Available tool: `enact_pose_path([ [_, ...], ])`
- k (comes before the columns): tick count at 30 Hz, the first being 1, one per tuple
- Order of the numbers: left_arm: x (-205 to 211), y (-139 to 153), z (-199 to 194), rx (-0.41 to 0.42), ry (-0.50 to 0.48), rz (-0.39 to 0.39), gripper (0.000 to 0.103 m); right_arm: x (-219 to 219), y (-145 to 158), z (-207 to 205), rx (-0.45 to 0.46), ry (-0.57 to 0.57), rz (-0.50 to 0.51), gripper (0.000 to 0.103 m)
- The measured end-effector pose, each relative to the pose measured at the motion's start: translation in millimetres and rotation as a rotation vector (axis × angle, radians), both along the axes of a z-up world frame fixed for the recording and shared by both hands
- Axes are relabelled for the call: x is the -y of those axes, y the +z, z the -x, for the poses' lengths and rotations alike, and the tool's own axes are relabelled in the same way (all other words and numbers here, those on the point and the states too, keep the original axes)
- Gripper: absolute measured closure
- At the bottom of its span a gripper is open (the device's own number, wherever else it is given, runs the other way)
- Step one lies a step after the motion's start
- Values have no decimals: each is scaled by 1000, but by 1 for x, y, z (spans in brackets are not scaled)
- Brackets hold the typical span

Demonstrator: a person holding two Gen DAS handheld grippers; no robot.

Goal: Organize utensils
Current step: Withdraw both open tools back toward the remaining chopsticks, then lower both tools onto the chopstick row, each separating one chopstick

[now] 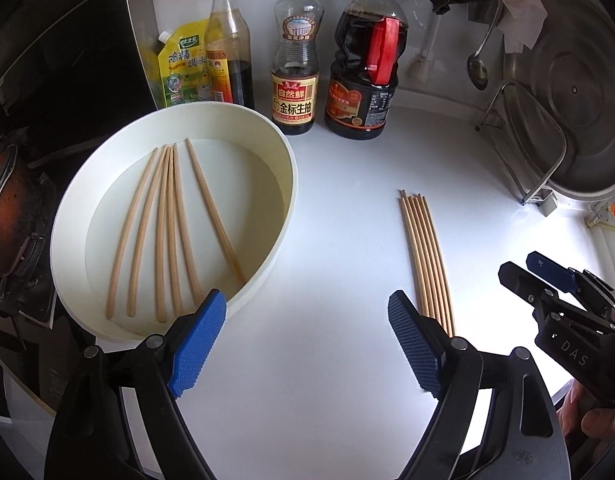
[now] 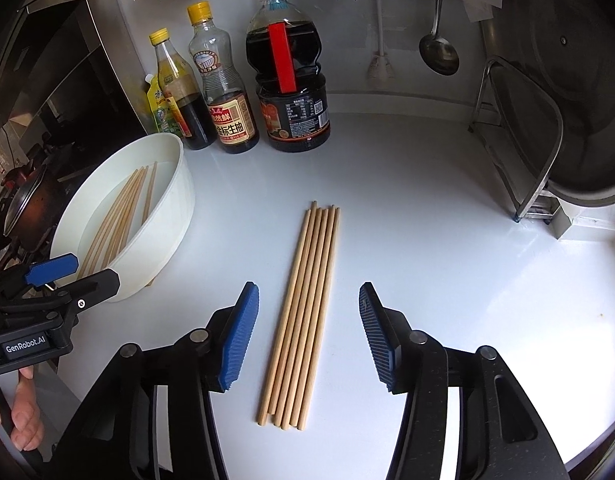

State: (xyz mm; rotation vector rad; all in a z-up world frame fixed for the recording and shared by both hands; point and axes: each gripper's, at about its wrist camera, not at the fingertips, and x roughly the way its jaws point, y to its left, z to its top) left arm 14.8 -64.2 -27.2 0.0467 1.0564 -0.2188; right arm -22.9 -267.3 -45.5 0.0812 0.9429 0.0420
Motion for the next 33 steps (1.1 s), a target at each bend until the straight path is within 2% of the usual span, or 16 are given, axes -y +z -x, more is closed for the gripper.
enact_pose_path([
  [5, 11, -8, 2, -12, -25, -1, 18, 10, -20, 0, -44, -16, 7, 52],
  [16, 24, -24, 8, -17, -52, 6, 18, 20, -66, 1, -117, -37, 19, 49],
  [33, 27, -37, 11, -44, -51, -9, 18, 12, -91, 0, -131, -27, 45, 49],
])
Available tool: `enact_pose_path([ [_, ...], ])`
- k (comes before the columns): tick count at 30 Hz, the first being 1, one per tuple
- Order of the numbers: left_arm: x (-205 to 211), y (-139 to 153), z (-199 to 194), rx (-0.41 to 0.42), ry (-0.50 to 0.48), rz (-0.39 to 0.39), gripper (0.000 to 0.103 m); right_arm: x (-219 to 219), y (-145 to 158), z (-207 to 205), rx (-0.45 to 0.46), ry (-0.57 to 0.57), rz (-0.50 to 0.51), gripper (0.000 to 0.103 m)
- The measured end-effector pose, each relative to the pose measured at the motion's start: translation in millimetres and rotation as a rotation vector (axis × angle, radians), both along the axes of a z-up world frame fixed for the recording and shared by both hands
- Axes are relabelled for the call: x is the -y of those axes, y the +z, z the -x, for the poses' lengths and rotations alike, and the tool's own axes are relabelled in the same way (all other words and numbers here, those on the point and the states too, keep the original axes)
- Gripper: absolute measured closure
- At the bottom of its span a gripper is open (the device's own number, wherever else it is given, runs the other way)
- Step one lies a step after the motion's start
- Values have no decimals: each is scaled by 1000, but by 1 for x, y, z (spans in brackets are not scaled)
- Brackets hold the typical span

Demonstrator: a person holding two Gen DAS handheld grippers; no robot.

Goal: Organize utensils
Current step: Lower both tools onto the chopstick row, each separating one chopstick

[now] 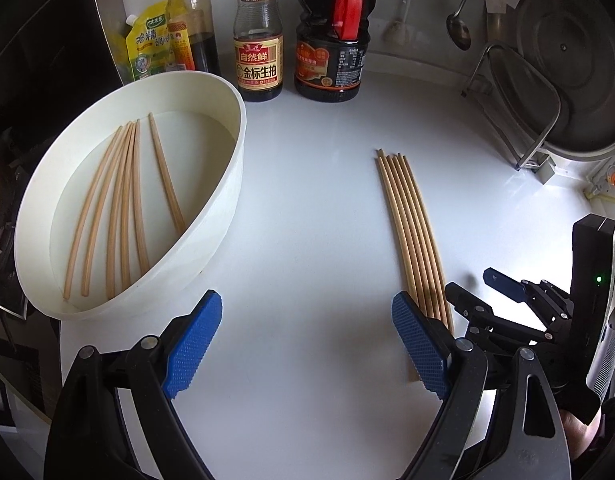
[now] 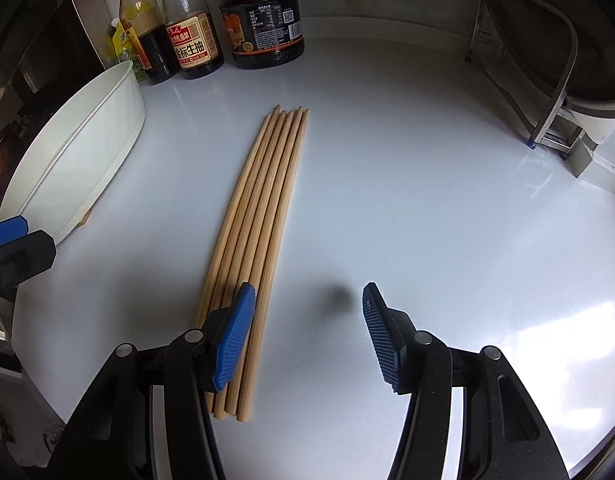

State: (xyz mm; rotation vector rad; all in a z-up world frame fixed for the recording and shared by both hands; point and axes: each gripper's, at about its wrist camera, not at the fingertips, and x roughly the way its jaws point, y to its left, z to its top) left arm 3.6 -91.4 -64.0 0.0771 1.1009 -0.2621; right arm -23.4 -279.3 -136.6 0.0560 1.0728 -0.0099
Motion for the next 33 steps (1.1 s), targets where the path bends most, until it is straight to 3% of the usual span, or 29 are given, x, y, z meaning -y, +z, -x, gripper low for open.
enact_pose_path([
  [18, 8, -2, -1, -6, -14, -4, 18, -10, -2, 2, -18, 32, 100, 49],
  [33, 29, -15, -5, -31, -43, -2, 18, 8, -5, -1, 8, 42, 97, 49],
])
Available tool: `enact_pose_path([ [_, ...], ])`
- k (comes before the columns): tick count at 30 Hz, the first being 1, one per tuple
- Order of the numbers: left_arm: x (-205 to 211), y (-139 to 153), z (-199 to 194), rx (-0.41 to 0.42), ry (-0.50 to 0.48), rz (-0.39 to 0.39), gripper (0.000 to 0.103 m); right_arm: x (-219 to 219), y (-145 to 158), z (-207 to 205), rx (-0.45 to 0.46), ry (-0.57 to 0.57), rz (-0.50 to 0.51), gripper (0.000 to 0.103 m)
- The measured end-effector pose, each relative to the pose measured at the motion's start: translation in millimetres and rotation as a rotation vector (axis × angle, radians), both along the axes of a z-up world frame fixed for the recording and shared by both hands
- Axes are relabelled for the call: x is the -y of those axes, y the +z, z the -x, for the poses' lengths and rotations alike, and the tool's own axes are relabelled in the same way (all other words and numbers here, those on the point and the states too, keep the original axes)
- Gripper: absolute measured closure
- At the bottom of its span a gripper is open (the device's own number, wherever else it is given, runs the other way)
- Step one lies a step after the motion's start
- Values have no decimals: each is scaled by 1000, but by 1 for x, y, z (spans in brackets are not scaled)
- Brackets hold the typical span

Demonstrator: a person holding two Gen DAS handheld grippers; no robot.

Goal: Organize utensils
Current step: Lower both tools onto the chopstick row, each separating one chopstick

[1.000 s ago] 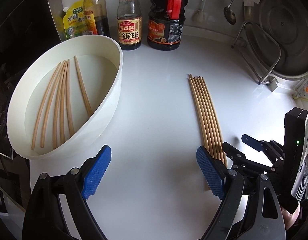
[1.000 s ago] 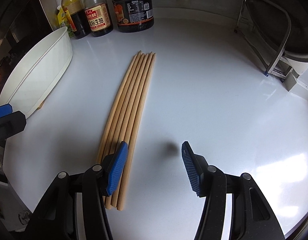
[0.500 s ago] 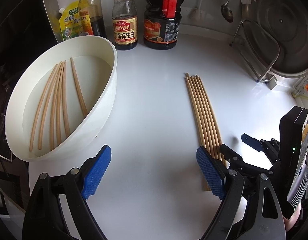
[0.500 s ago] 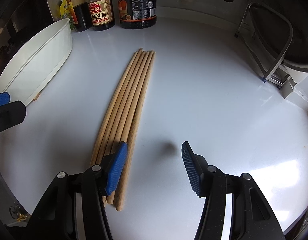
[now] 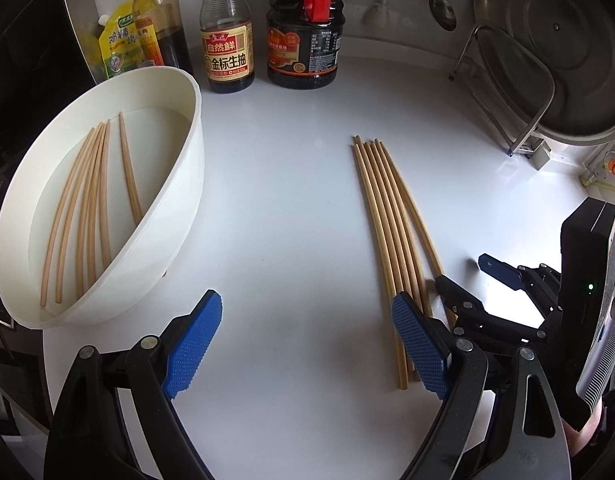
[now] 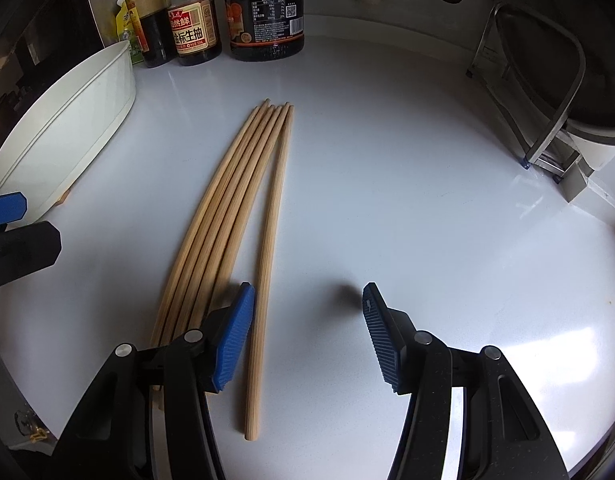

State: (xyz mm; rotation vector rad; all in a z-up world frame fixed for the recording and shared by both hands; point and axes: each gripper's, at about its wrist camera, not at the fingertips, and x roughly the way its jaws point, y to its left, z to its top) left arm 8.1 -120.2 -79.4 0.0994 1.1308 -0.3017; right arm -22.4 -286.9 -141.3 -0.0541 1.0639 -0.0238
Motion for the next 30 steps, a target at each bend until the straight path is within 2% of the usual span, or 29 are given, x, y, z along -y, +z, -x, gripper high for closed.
enact_pose_path([
  [9, 27, -20, -7, -4, -23, -18, 18, 26, 0, 2, 13, -11, -22, 49],
  [17, 36, -45, -18, -51, 2, -24, 18, 33, 3, 5, 38, -22, -50, 49],
  [30, 37, -59, -20, -65, 4, -39, 17, 37, 2, 1, 33, -36, -47, 49],
])
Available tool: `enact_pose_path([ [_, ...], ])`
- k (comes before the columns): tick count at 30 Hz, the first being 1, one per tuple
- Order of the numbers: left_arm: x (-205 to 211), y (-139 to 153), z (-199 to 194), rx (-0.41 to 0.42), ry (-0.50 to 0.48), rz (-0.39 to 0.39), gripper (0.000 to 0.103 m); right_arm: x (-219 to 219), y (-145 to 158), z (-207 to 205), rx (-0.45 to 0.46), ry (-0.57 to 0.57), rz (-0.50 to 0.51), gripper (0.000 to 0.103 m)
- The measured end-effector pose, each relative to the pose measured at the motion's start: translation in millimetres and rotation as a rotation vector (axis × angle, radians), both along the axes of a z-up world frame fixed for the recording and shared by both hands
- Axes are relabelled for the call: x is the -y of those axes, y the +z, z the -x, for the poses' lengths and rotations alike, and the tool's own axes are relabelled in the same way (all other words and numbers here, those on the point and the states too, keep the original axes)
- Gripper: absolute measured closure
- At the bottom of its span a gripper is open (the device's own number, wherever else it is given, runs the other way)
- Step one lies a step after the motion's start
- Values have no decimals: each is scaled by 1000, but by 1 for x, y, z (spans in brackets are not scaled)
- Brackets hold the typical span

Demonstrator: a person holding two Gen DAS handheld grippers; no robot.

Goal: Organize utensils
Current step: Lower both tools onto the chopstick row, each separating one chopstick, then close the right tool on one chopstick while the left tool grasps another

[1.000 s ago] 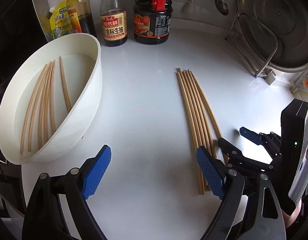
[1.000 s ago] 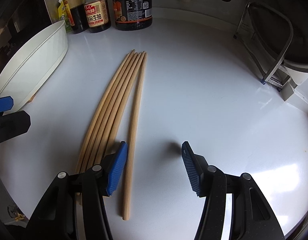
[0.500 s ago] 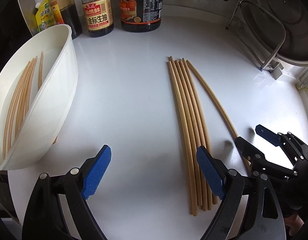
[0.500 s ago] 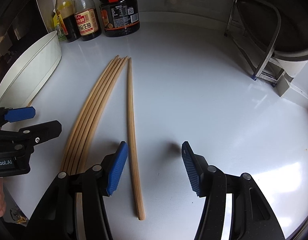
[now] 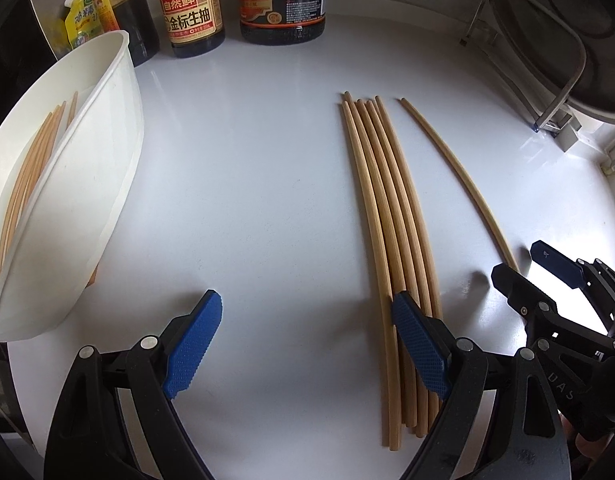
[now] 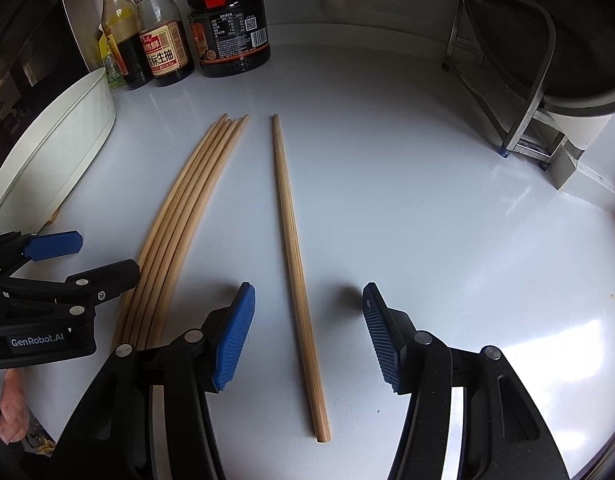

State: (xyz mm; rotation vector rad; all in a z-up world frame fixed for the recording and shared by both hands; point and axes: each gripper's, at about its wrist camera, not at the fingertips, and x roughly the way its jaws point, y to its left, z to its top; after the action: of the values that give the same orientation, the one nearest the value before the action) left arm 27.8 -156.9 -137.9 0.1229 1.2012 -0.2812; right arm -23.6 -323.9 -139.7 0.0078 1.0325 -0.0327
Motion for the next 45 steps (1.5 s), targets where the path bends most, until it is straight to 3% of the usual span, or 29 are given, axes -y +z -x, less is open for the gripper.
enact_pose_path([
  [17, -1, -3, -12, 16, 19, -51, 13, 6, -1, -5, 13, -18, 19, 49],
  [30, 8, -2, -19, 43, 20, -61, 15, 25, -2, -19, 22, -17, 36, 49],
  [36, 9, 1, -12, 63, 19, -35, 35, 15, -1, -23, 24, 45, 35, 51],
  [38, 12, 3, -10, 74, 3, -28, 54, 13, -1, -23, 24, 60, 32, 57],
  [39, 15, 5, -9, 76, -12, -27, 59, 11, -1, -23, 24, 68, 32, 62],
  [41, 19, 6, -8, 76, -33, -24, 80, 8, 0, -24, 20, 83, 30, 71],
  [43, 21, 7, -7, 70, -41, -22, 95, 6, 1, -24, 14, 94, 33, 97],
  [45, 22, 7, -7, 67, -47, -23, 95, 4, 1, -24, 10, 97, 33, 97],
])
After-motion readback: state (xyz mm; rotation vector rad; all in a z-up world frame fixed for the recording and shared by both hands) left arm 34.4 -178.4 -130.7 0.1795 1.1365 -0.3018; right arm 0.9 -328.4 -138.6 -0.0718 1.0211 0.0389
